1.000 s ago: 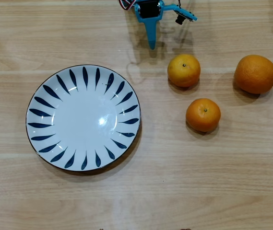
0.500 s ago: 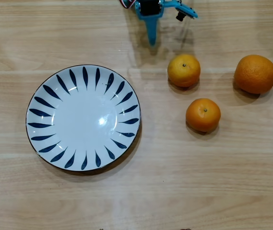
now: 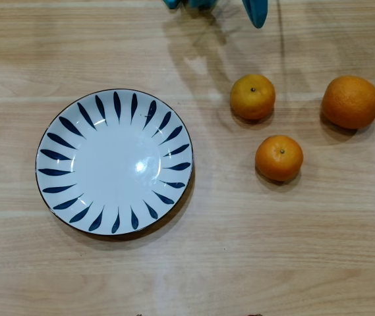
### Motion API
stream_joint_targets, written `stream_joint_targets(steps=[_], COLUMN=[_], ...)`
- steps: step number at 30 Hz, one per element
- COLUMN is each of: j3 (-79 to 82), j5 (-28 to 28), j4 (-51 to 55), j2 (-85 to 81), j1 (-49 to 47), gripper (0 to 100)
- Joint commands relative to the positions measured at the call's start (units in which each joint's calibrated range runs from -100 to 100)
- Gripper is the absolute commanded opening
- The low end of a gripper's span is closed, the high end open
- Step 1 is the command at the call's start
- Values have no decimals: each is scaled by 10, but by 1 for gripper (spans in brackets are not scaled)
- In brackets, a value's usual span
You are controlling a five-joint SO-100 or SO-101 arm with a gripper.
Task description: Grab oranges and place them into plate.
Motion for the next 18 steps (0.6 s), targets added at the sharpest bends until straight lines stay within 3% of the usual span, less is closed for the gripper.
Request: stream_joint_targets(steps=[1,7,14,18], j3=[-88,-184,-229,-225], j5=[-37,-171,-430,-470], j4=[14,75,86,85], j2=[64,196,294,310], j1=[-10,-14,-14,-15], gripper=[2,2,2,3])
